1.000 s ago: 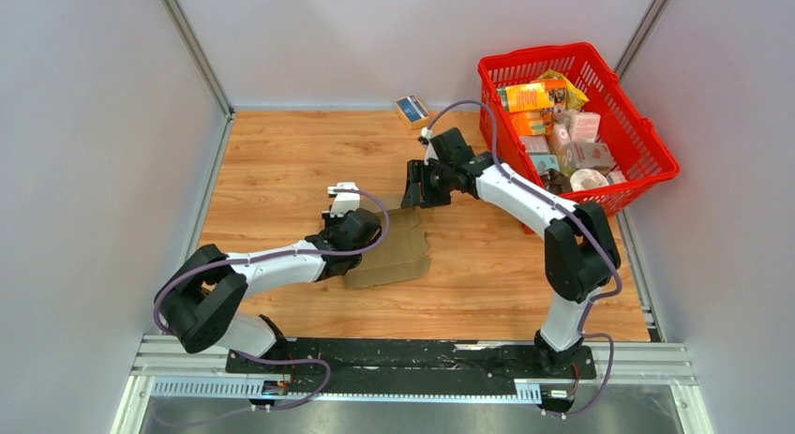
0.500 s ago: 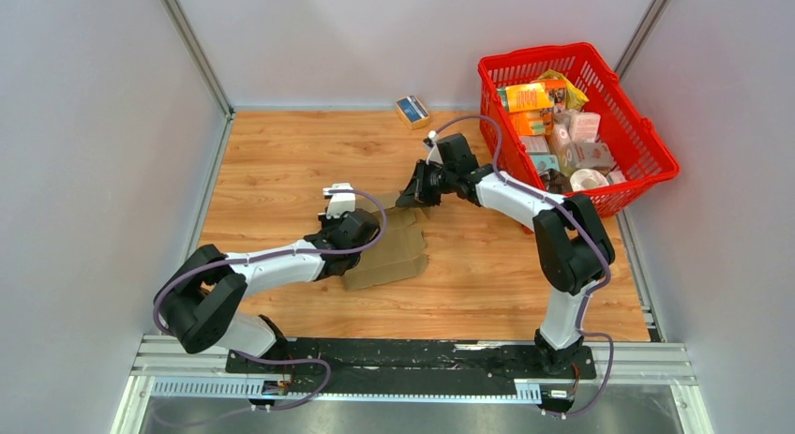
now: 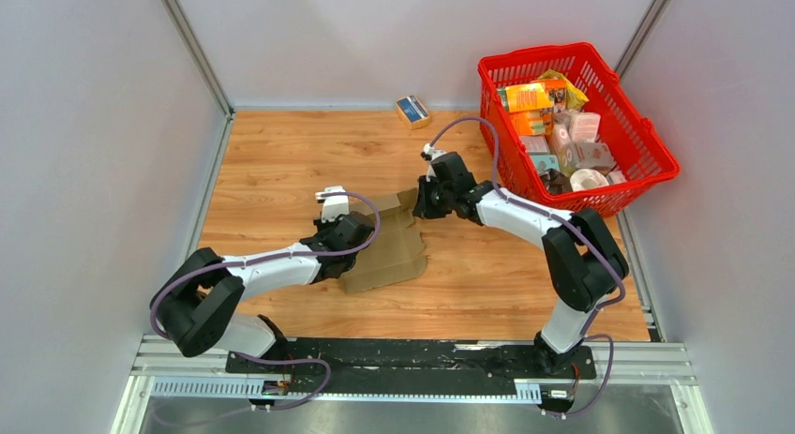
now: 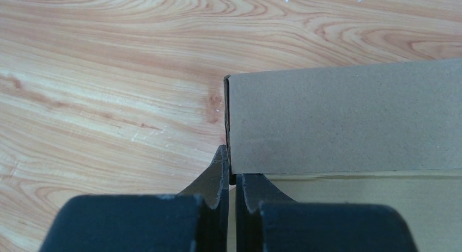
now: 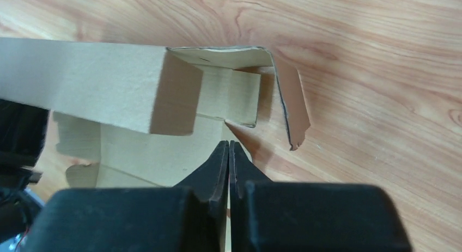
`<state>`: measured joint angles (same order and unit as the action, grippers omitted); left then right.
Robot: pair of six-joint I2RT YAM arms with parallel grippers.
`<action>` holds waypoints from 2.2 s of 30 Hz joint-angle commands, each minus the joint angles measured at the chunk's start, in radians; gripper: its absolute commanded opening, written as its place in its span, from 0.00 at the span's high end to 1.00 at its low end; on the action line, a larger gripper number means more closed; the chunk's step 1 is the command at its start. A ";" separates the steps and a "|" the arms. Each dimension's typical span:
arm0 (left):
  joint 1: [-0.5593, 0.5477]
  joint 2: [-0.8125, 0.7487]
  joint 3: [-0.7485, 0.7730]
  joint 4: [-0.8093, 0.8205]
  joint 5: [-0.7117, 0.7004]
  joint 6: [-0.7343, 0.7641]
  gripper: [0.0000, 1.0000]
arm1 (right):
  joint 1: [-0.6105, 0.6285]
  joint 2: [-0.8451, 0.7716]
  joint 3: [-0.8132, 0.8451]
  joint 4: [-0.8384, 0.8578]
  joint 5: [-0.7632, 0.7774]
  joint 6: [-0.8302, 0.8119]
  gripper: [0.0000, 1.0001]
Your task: Fold the paper box
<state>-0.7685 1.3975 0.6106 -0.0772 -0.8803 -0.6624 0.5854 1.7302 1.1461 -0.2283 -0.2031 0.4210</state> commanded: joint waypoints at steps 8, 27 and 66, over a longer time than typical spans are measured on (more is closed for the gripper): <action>0.005 -0.026 -0.012 -0.029 0.011 -0.036 1.00 | 0.074 0.112 -0.006 0.128 0.334 -0.102 1.00; 0.005 -0.022 -0.003 -0.026 0.024 -0.039 1.00 | 0.131 0.135 -0.014 0.273 0.071 0.042 1.00; 0.005 -0.054 -0.035 -0.029 0.029 -0.068 1.00 | 0.050 -0.054 -0.091 0.070 0.234 -0.152 0.36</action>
<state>-0.7639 1.3640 0.5842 -0.0822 -0.8745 -0.7300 0.6411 1.5848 0.9630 -0.1822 0.0109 0.3569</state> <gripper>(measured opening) 0.029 0.632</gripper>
